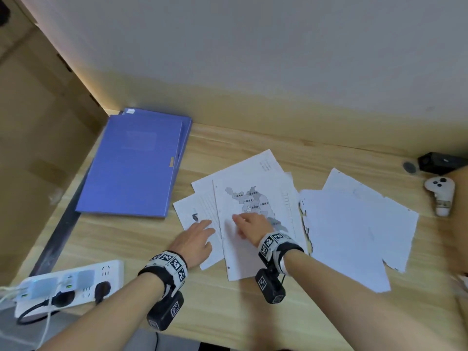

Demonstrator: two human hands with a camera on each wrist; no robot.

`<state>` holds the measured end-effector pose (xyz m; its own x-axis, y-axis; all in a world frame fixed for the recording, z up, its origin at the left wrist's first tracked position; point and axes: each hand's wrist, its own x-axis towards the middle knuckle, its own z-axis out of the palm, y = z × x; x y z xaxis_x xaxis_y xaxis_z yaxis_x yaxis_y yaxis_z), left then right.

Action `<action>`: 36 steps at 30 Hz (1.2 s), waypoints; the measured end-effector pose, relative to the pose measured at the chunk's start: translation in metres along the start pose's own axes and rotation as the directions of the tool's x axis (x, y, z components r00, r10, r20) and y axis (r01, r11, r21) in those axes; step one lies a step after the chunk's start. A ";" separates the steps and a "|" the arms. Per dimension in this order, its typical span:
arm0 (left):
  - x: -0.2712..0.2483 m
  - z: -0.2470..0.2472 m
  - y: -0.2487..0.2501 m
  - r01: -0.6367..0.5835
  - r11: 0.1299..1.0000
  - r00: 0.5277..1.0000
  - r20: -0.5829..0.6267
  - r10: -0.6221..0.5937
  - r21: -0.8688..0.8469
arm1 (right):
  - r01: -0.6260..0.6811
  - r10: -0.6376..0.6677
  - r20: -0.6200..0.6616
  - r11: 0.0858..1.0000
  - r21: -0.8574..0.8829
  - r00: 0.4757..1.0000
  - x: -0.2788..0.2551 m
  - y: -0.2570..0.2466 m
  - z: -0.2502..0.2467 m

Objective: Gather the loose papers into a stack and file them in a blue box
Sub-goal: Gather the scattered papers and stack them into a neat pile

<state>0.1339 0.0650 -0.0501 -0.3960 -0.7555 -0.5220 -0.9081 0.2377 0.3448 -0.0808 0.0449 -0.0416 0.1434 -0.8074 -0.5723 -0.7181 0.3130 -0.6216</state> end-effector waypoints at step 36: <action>0.315 -0.045 0.333 -0.462 0.833 0.884 0.082 0.461 0.304 | -0.591 0.574 -0.381 0.802 0.084 0.725 -0.090 0.270 -0.168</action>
<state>-0.2874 -0.1217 -0.0644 -0.7793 -0.5085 -0.3662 -0.6150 0.7328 0.2911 -0.4023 0.1180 -0.0684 -0.5680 -0.5959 -0.5676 -0.6038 0.7704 -0.2047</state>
